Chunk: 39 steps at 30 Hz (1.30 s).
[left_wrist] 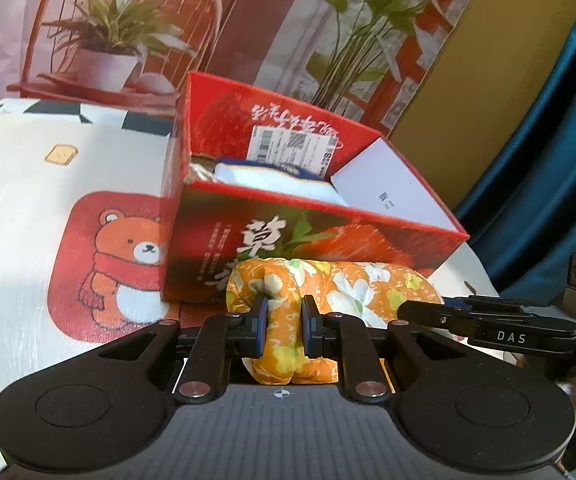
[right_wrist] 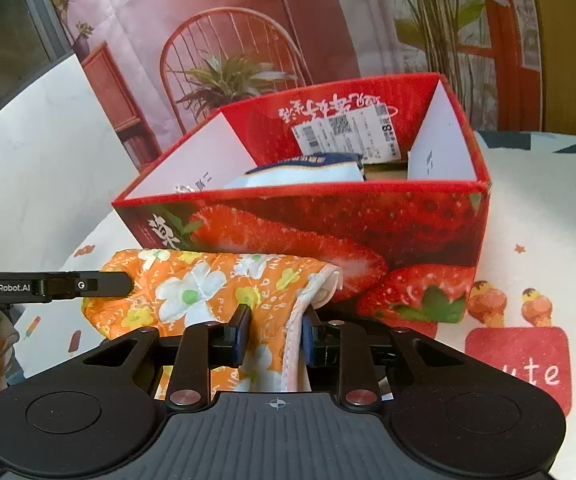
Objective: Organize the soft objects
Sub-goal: 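Close both grippers on the orange floral cloth and lift it, then carry the orange cloth over the box and lower it inside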
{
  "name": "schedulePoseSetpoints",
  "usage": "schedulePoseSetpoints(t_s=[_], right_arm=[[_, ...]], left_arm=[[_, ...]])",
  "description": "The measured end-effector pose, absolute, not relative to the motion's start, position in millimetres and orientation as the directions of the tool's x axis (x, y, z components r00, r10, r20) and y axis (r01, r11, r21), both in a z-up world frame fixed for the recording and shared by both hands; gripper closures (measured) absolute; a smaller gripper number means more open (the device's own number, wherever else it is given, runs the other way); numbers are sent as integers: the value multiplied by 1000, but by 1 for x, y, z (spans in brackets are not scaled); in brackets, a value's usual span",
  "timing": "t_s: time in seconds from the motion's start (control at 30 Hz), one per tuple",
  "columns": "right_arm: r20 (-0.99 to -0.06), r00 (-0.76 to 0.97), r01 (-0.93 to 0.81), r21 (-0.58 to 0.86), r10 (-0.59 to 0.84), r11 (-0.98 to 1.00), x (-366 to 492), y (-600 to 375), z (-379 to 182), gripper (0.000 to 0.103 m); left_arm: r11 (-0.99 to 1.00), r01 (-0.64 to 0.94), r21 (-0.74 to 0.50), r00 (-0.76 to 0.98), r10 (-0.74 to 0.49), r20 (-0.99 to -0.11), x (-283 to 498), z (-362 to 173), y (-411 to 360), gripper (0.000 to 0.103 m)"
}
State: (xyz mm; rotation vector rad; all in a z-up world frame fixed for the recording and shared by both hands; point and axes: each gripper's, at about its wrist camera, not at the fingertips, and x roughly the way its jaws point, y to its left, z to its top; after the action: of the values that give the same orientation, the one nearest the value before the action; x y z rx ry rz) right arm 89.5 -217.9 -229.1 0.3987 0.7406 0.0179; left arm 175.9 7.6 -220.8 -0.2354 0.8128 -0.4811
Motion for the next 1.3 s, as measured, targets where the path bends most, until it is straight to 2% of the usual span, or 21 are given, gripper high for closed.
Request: schedulePoseSetpoints(t_s=[0.23, 0.8, 1.1, 1.3], right_arm=[[-623, 770, 109, 342, 138, 933, 83, -217, -210, 81], [-506, 855, 51, 299, 113, 953, 91, -238, -142, 85], [-473, 881, 80, 147, -1, 986, 157, -250, -121, 86], [-483, 870, 118, 10, -98, 993, 206, -251, -134, 86]], left_arm=[[870, 341, -356, 618, -493, -613, 167, -205, 2, 85], [870, 407, -277, 730, -492, -474, 172, -146, -14, 86], [919, 367, -145, 831, -394, -392, 232, -121, -42, 86], [942, 326, -82, 841, -329, -430, 276, -132, -57, 86]])
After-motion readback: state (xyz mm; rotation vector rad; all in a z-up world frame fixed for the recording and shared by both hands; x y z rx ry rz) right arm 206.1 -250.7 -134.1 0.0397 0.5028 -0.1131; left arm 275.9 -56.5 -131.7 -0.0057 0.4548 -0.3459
